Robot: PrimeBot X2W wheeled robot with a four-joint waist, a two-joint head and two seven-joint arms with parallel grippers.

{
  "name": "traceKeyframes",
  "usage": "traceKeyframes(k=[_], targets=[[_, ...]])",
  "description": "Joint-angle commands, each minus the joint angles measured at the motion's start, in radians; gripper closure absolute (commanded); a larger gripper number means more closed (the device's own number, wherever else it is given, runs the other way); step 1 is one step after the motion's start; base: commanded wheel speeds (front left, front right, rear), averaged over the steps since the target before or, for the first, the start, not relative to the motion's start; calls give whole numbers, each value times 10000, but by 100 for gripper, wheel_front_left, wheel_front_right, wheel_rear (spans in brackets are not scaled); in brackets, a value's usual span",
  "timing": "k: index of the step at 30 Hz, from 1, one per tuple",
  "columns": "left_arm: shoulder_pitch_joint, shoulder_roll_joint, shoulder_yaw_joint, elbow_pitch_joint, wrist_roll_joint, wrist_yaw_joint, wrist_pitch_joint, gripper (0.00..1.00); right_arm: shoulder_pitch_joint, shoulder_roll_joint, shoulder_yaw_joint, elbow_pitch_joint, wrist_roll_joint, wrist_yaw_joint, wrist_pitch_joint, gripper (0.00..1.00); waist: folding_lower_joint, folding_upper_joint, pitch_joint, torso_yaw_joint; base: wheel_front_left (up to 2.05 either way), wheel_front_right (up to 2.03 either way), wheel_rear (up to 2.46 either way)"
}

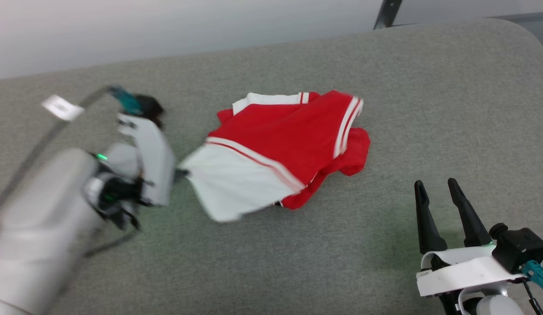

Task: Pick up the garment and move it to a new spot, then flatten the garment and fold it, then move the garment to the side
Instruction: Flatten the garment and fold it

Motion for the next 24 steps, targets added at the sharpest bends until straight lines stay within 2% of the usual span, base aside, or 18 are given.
traceKeyframes(k=[1,7,14,15,16,24], targets=[[-288,439,78,1,92,13,102,100,165,18,0,-2,-6,-14,-47,0,0,-1,-101,194,0,0,0],[-1081,1823,112,-65,727,175,544,100,127,18,51,-27,-50,-14,-47,0,0,-1,-99,437,0,0,0],[-1413,3048,-130,-42,1183,718,1809,100,7,17,46,-74,-193,-13,-47,0,0,-1,81,476,0,0,0],[-1413,3048,-130,-42,1183,718,1809,100,7,17,46,-74,-193,-13,-47,0,0,-1,81,476,0,0,0],[-1282,3340,-241,61,1300,757,2004,100,-47,19,-5,-84,-237,-13,-47,0,0,-1,151,439,0,0,0],[-296,3043,-66,753,798,1176,1467,100,-24,19,-6,-131,-244,-14,-47,0,0,-1,292,329,0,0,0]])
